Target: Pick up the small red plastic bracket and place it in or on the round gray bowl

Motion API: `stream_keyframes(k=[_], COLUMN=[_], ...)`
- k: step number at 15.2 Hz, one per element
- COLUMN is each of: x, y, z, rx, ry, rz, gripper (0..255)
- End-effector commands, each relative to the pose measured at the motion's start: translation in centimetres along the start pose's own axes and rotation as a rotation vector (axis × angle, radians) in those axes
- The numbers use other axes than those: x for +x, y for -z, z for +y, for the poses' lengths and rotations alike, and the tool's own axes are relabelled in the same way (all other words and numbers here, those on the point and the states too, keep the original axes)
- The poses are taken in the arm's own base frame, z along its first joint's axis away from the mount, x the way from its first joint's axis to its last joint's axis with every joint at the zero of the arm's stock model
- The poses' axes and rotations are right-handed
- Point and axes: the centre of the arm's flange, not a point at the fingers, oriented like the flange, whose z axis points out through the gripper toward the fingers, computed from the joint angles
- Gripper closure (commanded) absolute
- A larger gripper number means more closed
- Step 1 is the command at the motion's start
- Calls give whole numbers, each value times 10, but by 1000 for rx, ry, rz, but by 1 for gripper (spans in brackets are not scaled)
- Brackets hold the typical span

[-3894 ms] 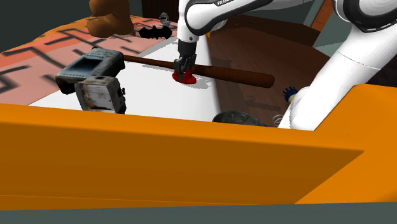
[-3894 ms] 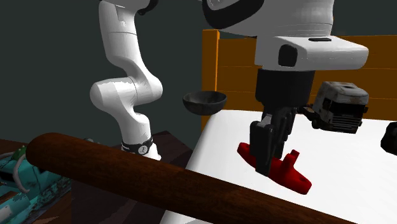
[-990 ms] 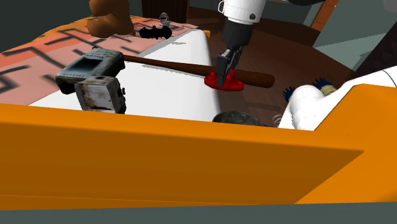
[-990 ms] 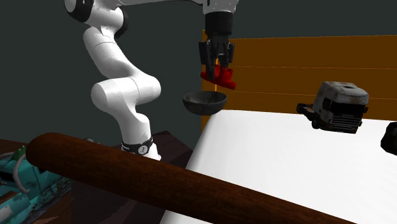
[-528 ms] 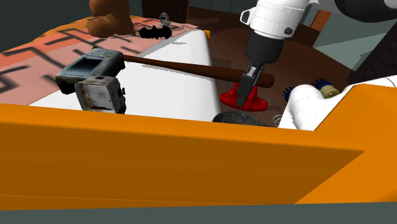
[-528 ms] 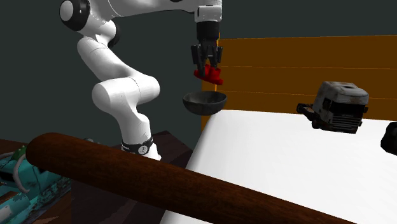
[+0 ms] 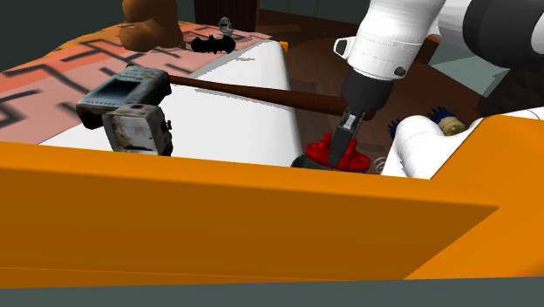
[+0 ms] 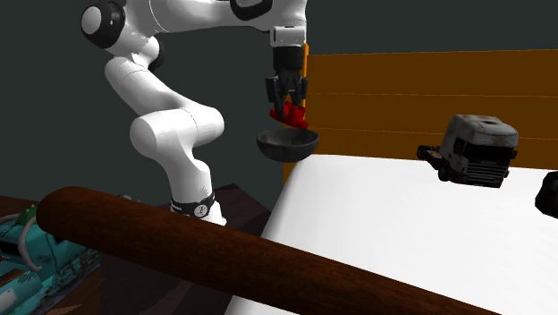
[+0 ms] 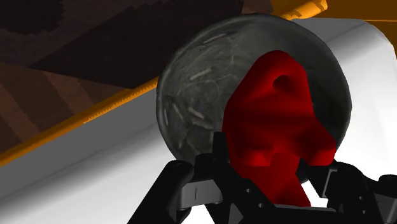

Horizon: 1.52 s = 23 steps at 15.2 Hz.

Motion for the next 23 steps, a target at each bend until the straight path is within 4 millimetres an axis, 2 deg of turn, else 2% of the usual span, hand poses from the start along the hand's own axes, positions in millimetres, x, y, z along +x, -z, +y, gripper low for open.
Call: stream_keyframes(k=[1,5,13,14,19,23], x=[1,1,1,1,1,1], y=[-11,-35,-35,-35,-35,15], z=[0,0,0,0,0,0], rx=[0,0,0,0,0,0], ry=[0,0,0,0,0,0], rz=[0,0,0,0,0,0], gripper=[255,255,255,0,0,0])
